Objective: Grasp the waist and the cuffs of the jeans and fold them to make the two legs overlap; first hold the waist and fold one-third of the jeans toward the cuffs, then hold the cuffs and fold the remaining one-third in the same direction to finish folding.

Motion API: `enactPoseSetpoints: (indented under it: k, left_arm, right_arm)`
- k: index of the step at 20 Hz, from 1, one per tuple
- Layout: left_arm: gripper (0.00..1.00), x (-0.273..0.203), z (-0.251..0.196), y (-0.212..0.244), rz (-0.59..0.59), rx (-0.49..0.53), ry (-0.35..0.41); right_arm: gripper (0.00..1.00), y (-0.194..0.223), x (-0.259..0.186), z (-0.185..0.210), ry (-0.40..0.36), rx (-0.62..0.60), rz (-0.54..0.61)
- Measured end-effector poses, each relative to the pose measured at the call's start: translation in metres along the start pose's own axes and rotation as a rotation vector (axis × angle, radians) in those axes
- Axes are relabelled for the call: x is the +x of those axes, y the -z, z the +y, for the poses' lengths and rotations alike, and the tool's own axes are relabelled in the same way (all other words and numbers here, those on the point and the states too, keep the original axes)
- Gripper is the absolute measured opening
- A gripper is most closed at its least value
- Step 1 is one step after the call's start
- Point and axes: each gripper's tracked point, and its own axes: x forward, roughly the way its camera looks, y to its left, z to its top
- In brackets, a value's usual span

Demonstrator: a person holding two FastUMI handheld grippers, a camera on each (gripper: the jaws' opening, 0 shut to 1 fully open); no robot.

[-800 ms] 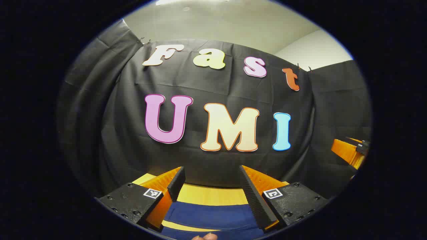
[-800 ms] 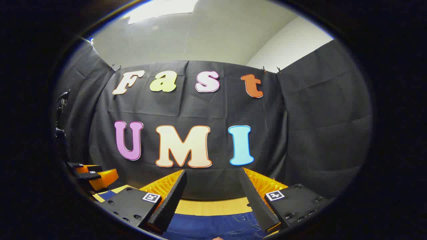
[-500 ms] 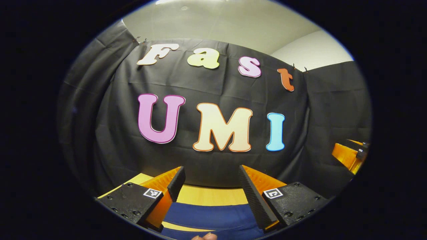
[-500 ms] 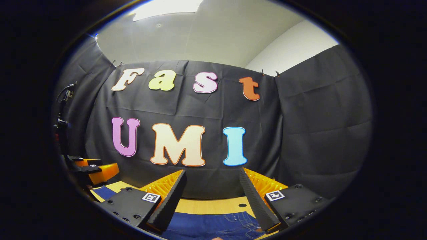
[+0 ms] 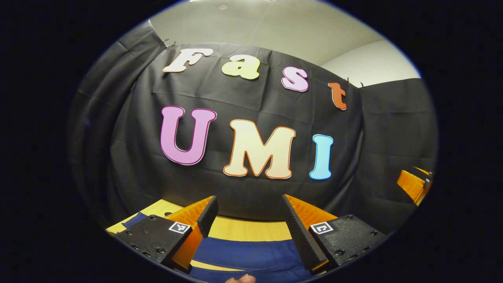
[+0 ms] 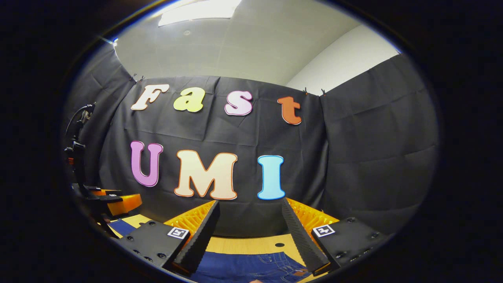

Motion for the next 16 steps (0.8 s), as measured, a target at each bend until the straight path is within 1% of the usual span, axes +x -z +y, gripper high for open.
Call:
enactPoseSetpoints:
  k: [6, 8, 10, 11, 12, 13, 14, 15, 16]
  left_arm:
    - [0.95, -0.01, -0.002, -0.011, -0.044, 0.004, -0.014]
    - [0.93, -0.015, 0.002, -0.008, -0.04, -0.004, -0.037]
    - [0.93, -0.021, 0.005, -0.003, -0.027, -0.028, -0.064]
    - [0.95, -0.024, 0.008, -0.001, -0.02, -0.039, -0.081]
    - [0.95, -0.027, 0.012, 0.001, -0.018, -0.041, -0.1]
    - [0.93, -0.03, 0.017, 0.002, -0.019, -0.035, -0.123]
    - [0.95, -0.035, 0.022, 0.003, -0.019, -0.021, -0.142]
    - [0.93, -0.039, 0.026, 0.003, -0.022, -0.007, -0.152]
    - [0.93, -0.043, 0.029, 0.003, -0.024, 0.012, -0.161]
  right_arm:
    - [0.98, 0.0, -0.001, -0.009, -0.028, 0.008, -0.002]
    - [0.98, 0.001, 0.001, -0.012, -0.042, 0.002, -0.01]
    - [0.98, 0.002, 0.003, -0.014, -0.06, 0.003, -0.017]
    - [0.96, 0.004, 0.005, -0.014, -0.075, 0.011, -0.015]
    - [0.99, 0.007, 0.005, -0.014, -0.088, 0.017, -0.01]
    - [0.99, 0.01, 0.008, -0.016, -0.099, 0.023, -0.004]
    - [0.99, 0.013, 0.009, -0.017, -0.11, 0.027, 0.002]
    - [0.98, 0.017, 0.011, -0.02, -0.117, 0.031, 0.007]
    - [0.98, 0.02, 0.013, -0.022, -0.125, 0.036, 0.009]
